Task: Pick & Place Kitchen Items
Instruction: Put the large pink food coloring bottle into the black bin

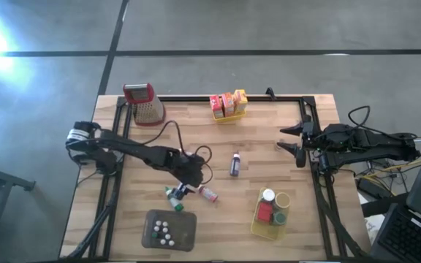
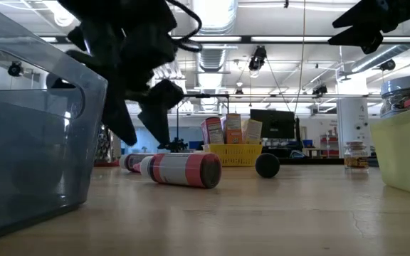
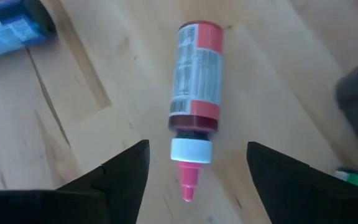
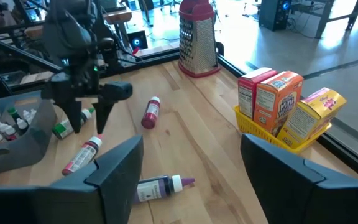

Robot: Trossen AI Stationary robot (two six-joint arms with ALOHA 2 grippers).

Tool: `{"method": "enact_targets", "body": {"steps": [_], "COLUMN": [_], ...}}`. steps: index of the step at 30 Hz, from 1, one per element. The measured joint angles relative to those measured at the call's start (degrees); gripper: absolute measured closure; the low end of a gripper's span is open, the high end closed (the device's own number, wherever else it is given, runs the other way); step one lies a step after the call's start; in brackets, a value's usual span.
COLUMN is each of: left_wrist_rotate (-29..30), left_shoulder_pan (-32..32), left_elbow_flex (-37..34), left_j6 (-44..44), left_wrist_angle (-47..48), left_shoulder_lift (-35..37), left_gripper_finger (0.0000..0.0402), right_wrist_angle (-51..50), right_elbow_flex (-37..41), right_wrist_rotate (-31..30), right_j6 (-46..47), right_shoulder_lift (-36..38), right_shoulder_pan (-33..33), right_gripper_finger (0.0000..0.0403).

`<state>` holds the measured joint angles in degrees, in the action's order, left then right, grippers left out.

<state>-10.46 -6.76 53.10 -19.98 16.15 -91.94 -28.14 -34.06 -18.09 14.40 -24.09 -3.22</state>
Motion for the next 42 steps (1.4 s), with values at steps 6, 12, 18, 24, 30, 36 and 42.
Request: {"method": "enact_targets", "body": {"steps": [6,12,18,24,30,36,42], "left_wrist_rotate": [0.0,1.1,1.6,3.1,3.1,2.4,2.5], "left_shoulder_pan": [0.2,0.3,0.3,-0.4,-1.0,-2.6,-3.3], "left_elbow_flex": [0.4,0.6,0.6,1.7,4.5,10.4,16.0], "left_j6": [0.8,0.9,2.6,3.1,3.4,3.5,3.3], "left_wrist_angle": [-0.7,-1.8,-2.8,-4.6,-3.6,-1.5,2.2], "left_shoulder_lift": [-2.5,-2.8,-2.8,-2.8,-4.9,-10.3,-14.7], "left_gripper_finger": [0.0129,0.0129,0.0129,0.0129,0.0129,0.0128,0.0128], "right_wrist_angle": [0.0,0.0,0.0,0.0,0.0,0.0,-0.1], "right_elbow_flex": [0.0,0.0,0.0,0.0,0.0,0.0,0.0], "right_wrist_rotate": [0.0,0.0,0.0,0.0,0.0,0.0,0.0], "right_j6": [0.0,0.0,0.0,0.0,0.0,0.0,0.0], "right_shoulder_lift": [0.0,0.0,0.0,0.0,0.0,0.0,0.0], "right_shoulder_pan": [0.0,0.0,0.0,0.0,0.0,0.0,0.0], "right_gripper_finger": [0.0116,0.0095,0.0074,0.0053,0.0041,0.0052,0.0071]}}
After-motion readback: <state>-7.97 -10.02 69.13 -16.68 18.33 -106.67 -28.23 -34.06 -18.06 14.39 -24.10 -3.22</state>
